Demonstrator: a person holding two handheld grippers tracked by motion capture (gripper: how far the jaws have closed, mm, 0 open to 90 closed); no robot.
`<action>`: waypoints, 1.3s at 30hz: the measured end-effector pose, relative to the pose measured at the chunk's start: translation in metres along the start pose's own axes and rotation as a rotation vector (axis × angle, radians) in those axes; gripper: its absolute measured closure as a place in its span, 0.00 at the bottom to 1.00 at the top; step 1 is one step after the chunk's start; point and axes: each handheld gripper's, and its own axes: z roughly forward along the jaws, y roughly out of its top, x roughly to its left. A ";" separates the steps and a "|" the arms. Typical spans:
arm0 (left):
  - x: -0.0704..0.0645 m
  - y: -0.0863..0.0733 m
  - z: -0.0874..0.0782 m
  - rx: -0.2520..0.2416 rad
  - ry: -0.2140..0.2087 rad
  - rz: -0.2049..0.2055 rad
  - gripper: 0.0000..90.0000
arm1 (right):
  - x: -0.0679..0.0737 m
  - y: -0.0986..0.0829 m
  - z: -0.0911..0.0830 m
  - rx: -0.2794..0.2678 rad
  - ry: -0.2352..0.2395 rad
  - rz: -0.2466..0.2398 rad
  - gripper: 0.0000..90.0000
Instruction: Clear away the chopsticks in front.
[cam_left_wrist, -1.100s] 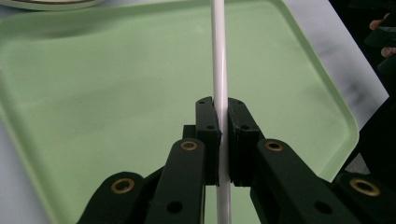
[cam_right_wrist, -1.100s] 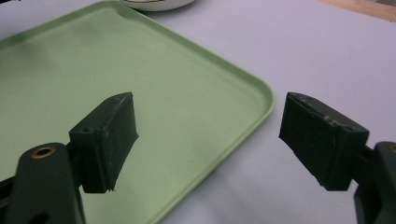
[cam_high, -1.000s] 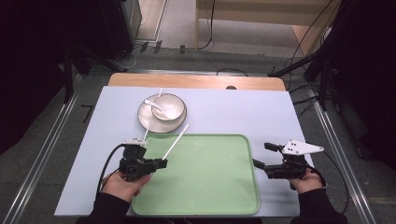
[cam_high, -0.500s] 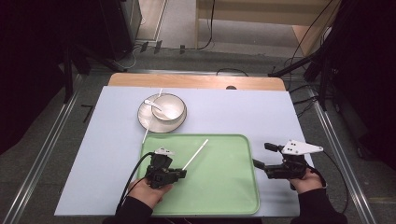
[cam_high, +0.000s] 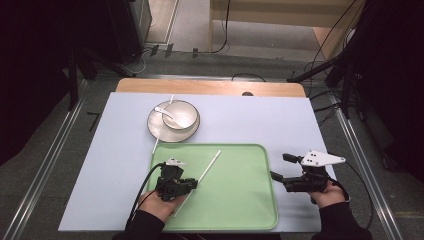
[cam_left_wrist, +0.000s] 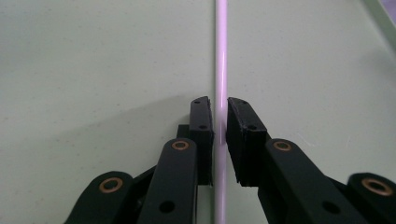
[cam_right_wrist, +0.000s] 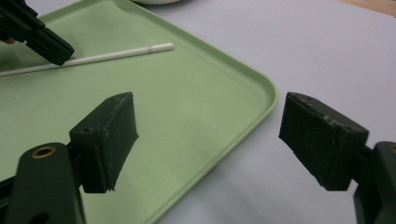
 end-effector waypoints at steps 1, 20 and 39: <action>-0.002 0.000 0.000 0.000 0.009 0.006 0.89 | 0.000 0.000 0.000 0.000 0.000 -0.001 0.22; 0.010 0.014 -0.029 -0.021 -0.087 0.023 0.52 | 0.002 0.000 0.000 0.001 0.010 -0.001 0.22; 0.067 0.023 -0.082 -0.112 -0.055 0.029 0.39 | 0.002 -0.002 -0.002 0.004 0.007 -0.002 0.22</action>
